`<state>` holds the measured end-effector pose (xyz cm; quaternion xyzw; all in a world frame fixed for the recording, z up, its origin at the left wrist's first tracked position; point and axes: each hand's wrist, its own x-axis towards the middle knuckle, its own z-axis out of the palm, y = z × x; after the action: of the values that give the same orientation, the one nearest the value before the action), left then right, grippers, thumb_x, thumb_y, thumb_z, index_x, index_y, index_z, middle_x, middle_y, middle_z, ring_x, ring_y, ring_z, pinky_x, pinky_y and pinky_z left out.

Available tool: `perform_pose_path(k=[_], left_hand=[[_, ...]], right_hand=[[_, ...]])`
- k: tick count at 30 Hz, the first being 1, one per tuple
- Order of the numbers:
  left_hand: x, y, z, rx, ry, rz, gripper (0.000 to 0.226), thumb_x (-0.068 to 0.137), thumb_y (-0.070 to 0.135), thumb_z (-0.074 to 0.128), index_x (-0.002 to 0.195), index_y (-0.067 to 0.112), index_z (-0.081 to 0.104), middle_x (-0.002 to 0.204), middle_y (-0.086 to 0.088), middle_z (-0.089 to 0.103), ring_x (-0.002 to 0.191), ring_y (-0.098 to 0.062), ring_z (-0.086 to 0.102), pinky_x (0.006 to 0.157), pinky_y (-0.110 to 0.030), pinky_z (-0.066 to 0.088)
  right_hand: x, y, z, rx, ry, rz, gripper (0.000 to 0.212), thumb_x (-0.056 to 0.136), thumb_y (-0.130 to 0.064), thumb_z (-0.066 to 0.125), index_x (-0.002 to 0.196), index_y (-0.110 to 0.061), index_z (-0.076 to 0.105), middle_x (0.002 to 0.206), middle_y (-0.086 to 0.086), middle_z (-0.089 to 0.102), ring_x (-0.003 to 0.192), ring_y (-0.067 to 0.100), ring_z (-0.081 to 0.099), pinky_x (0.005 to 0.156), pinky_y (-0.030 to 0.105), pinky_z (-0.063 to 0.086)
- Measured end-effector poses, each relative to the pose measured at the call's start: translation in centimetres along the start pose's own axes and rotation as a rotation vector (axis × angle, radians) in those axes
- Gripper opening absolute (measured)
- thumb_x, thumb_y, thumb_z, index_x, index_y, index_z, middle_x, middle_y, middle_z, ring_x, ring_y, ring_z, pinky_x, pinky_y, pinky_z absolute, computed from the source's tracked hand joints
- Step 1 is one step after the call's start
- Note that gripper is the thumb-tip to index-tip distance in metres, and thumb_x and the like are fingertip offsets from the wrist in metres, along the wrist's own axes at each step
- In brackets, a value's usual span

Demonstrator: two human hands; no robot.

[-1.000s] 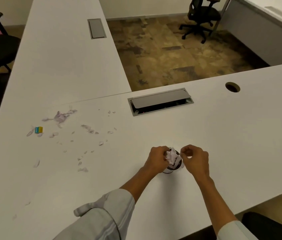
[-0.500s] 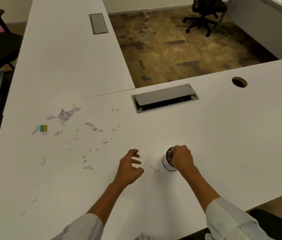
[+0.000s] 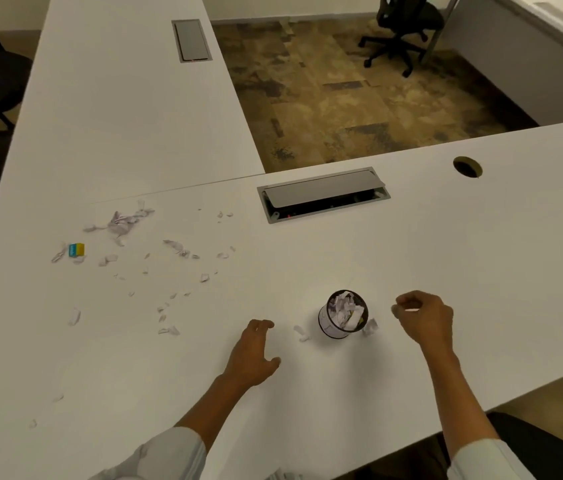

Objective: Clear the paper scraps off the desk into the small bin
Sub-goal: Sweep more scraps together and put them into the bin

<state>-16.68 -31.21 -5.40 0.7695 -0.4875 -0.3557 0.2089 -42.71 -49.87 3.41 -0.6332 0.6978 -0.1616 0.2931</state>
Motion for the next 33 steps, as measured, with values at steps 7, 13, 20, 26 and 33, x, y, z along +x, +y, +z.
perform_pose_path(k=[7,13,20,26,33], left_hand=[[3.2,3.3,3.5,0.346,-0.172,0.11,0.076,0.081,0.029,0.064,0.144,0.027,0.021,0.152,-0.012,0.01,0.131,-0.031,0.024,0.097,-0.04,0.045],[4.4,4.1,5.6,0.615,-0.137,0.224,0.048,0.082,0.002,0.058,0.127,0.013,0.046,0.137,-0.017,0.035,0.12,-0.033,0.035,0.084,-0.037,0.045],[3.8,2.7,6.7,0.451,-0.106,0.257,0.021,0.079,-0.011,0.049,0.091,-0.002,0.063,0.101,-0.015,0.058,0.097,-0.031,0.055,0.064,-0.027,0.037],[4.0,5.3,3.2,-0.02,0.222,0.146,0.015,0.084,0.004,0.062,0.088,0.01,0.075,0.084,-0.007,0.069,0.074,-0.019,0.064,0.068,-0.023,0.049],[4.9,14.2,0.7,-0.204,0.23,0.259,0.017,0.087,0.012,0.059,0.096,0.007,0.073,0.087,-0.009,0.07,0.078,-0.02,0.065,0.072,-0.03,0.054]], right_hand=[[0.1,6.9,7.6,-0.169,-0.28,-0.038,0.06,0.069,-0.027,0.083,0.124,-0.014,0.061,0.119,0.01,0.057,0.096,0.027,0.065,0.085,0.027,0.045],[0.3,7.5,9.5,-0.278,-0.186,-0.211,0.012,0.078,-0.01,0.07,0.086,-0.019,0.073,0.081,-0.003,0.056,0.073,0.021,0.061,0.056,0.025,0.039],[-1.9,8.0,6.9,0.108,-0.029,-0.056,0.005,0.081,-0.014,0.074,0.086,-0.014,0.075,0.072,0.001,0.073,0.066,0.016,0.069,0.067,0.024,0.055],[-3.6,0.9,2.6,0.362,0.026,-0.19,0.006,0.082,-0.016,0.075,0.087,-0.02,0.073,0.073,-0.005,0.072,0.061,0.006,0.068,0.057,0.011,0.051],[-2.8,-2.1,2.7,0.221,-0.125,-0.237,0.033,0.077,-0.016,0.077,0.104,-0.028,0.064,0.086,-0.012,0.068,0.069,-0.009,0.065,0.054,0.006,0.048]])
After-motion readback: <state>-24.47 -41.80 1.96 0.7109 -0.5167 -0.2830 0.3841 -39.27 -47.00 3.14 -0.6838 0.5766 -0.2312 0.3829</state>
